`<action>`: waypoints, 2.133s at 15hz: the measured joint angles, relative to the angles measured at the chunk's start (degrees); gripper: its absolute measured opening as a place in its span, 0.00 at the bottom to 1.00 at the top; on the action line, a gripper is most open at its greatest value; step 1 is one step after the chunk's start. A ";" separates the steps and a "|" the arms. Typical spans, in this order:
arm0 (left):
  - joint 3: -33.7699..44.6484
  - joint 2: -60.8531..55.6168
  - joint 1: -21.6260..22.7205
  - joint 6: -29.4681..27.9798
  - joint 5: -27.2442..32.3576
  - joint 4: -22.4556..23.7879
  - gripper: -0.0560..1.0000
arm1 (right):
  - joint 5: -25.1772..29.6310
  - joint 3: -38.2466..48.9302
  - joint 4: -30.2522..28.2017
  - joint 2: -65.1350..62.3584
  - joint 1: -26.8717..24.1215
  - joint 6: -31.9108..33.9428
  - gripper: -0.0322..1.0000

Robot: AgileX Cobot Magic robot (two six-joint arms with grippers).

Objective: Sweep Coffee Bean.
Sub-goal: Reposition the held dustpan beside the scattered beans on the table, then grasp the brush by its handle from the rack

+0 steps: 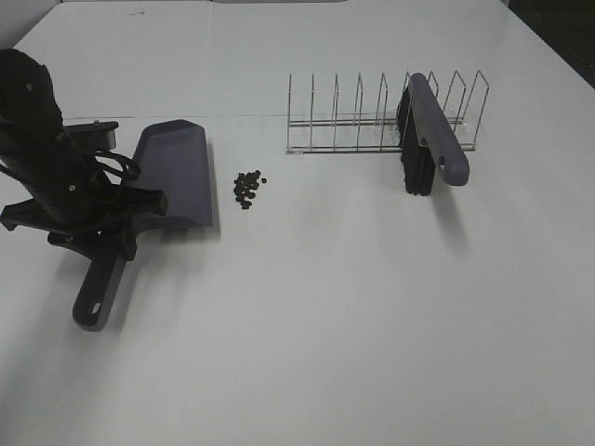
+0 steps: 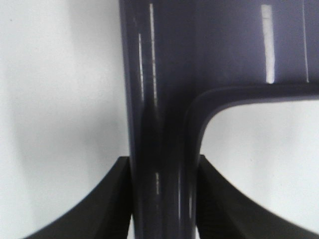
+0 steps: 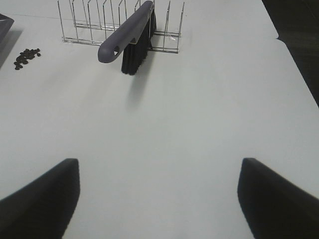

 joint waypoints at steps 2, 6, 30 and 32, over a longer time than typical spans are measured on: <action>0.00 -2.29 0.00 -0.06 1.78 0.92 0.38 | 0.00 0.00 0.00 0.00 0.00 0.00 0.77; 0.00 -2.92 0.00 -0.06 2.18 1.60 0.38 | -0.17 0.00 0.00 0.00 0.00 0.06 0.77; 0.00 -2.92 0.00 1.03 2.01 2.29 0.38 | 8.48 -88.75 -3.50 112.70 12.09 11.17 0.64; 0.00 -2.92 0.00 1.03 1.95 2.29 0.38 | 8.54 -92.48 -3.15 117.34 12.95 11.52 0.60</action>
